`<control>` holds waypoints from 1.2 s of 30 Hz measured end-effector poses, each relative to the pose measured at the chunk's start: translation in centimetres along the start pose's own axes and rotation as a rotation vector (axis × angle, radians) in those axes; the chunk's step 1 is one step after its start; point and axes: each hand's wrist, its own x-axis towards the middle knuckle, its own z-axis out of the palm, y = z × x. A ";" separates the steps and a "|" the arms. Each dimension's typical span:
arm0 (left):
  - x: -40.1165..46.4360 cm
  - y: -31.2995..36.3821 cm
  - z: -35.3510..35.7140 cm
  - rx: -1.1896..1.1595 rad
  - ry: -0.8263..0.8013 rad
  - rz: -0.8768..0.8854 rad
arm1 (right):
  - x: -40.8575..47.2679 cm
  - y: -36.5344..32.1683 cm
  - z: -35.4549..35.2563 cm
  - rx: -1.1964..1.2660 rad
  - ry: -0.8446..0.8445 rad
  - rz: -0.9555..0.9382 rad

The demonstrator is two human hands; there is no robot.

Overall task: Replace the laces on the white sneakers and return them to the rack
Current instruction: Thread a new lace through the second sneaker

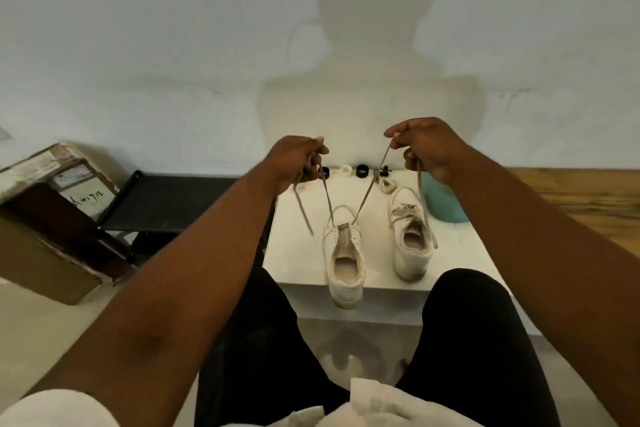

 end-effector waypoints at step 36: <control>-2.4 6.2 0.4 0.116 0.403 0.409 | -1.4 -4.2 3.5 -0.016 0.020 -0.292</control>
